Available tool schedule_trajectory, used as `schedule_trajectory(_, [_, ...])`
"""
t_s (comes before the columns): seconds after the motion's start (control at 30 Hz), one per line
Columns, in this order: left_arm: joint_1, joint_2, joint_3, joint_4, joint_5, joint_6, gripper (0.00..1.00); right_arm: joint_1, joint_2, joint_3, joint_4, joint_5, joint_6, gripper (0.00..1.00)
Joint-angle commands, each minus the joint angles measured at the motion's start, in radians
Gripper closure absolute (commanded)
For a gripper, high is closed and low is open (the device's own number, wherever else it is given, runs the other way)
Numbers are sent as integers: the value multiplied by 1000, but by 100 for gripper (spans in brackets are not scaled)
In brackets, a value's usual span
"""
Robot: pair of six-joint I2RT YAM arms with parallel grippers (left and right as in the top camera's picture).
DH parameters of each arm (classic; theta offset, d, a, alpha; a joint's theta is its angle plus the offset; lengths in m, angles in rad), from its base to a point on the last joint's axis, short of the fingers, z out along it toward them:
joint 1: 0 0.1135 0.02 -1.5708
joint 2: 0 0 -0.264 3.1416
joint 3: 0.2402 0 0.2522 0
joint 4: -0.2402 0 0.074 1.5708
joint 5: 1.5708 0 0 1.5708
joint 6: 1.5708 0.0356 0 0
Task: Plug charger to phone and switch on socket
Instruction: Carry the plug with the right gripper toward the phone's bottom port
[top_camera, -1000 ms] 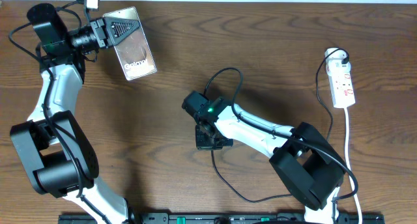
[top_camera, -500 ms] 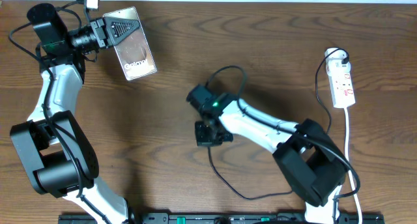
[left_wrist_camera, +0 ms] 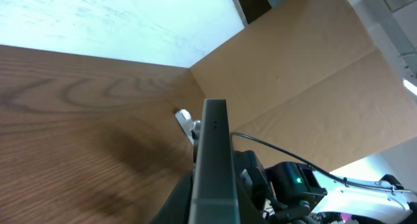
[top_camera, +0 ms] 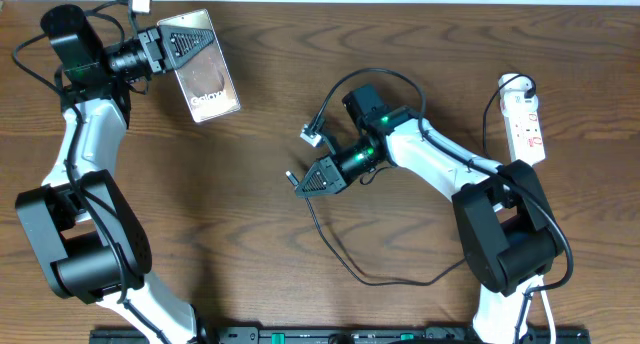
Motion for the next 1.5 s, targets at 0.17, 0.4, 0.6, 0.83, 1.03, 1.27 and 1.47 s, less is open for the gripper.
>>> schedule_trajectory(0.17, [2, -20, -2, 18, -43, -67, 93, 2, 12, 17, 279, -213, 25, 99])
schedule_trajectory(0.4, [1, -20, -2, 115, -86, -214, 93, 4, 12, 18, 646, -143, 447, 99])
schedule_trajectory(0.6, [-3, -20, -2, 277, -169, -401, 93, 15, 12, 18, 900, -82, 706, 99])
schedule_trajectory(0.83, [-34, -20, -2, 363, -258, -528, 93, 17, 12, 18, 992, -52, 796, 99])
schedule_trajectory(1.03, [-63, -20, -2, 362, -264, -578, 93, 20, 12, 18, 1071, -89, 808, 99])
schedule_trajectory(1.27, [-71, -20, -2, 377, -230, -586, 92, 21, 12, 18, 1115, -95, 832, 99])
schedule_trajectory(1.47, [-71, -20, -2, 441, -188, -585, 93, 27, 12, 18, 1189, -120, 879, 99])
